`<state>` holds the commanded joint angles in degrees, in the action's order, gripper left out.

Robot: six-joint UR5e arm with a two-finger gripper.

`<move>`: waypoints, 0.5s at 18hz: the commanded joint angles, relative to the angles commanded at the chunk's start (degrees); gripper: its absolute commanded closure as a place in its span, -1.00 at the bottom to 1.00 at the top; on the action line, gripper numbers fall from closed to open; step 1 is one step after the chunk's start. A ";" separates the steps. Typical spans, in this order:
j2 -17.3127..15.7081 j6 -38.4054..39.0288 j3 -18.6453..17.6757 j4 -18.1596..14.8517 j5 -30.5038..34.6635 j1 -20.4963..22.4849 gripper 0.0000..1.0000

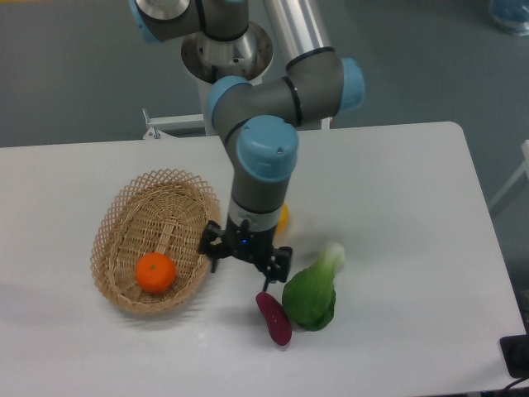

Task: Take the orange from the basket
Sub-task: 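Move the open gripper over the wicker basket above the orange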

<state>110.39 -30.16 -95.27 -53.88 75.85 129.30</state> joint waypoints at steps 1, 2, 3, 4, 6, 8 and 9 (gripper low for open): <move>0.09 1.50 0.00 0.00 0.26 -0.88 -1.00; 0.35 1.86 0.00 0.09 0.35 -1.15 -1.00; 0.52 2.30 0.00 0.00 0.53 -1.32 -1.00; 0.70 3.09 -0.18 -0.09 1.31 -2.46 -1.00; 0.88 3.18 -1.14 0.00 2.02 -4.39 -1.00; 0.79 2.83 -2.98 0.35 2.02 -5.71 -1.00; 0.79 2.74 -3.69 0.44 2.11 -6.42 -1.00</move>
<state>111.18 -27.42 -98.96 -53.44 77.96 122.88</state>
